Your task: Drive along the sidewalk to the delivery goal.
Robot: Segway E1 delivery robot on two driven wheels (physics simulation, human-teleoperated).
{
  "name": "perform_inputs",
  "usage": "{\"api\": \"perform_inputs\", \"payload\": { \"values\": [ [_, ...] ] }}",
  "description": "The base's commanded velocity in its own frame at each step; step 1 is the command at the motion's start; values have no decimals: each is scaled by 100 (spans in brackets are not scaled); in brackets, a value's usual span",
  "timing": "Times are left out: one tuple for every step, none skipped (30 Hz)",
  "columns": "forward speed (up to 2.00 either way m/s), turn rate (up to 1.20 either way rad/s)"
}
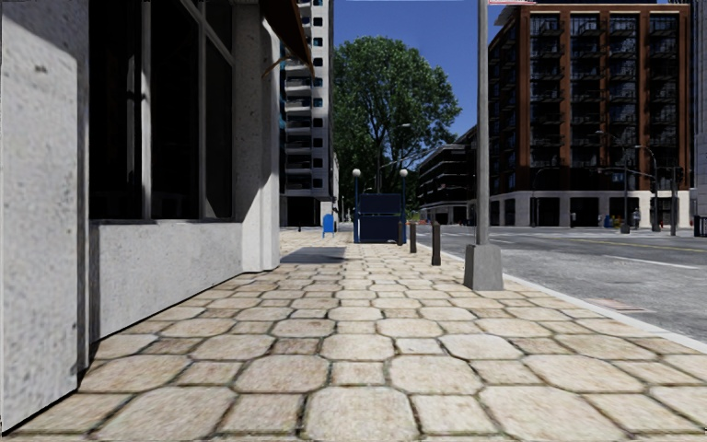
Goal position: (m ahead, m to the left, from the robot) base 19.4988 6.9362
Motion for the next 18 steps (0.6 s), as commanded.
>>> {"api": "perform_inputs", "payload": {
  "values": [
    [200, 0],
    [200, 0],
    [200, 0],
    [200, 0],
    [200, 0],
    [200, 0],
    [200, 0],
    [200, 0],
    [200, 0],
    [200, 0],
    [200, 0],
    [200, 0],
    [200, 0],
    [200, 0],
    [200, 0],
    [200, 0],
    [200, 0],
    [200, 1]
  ]
}}
